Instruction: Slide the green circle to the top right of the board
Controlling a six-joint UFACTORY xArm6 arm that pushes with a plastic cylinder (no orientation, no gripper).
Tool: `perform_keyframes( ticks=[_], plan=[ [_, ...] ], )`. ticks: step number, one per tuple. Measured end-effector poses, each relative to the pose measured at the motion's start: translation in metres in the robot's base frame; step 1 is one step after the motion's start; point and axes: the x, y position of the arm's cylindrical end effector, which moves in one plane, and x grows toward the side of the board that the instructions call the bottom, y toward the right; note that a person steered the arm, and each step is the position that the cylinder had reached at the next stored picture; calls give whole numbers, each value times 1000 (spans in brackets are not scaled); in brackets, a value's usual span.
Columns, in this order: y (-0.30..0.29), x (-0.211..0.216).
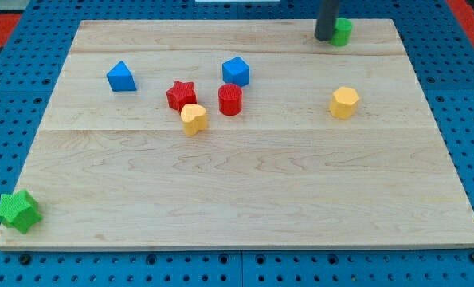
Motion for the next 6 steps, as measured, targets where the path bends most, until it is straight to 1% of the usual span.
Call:
perform_keyframes(
  ticks=[1, 3, 4, 5, 6],
  plan=[
    [13, -3],
    [21, 9],
    [42, 4],
    [46, -11],
    [46, -15]
  ],
)
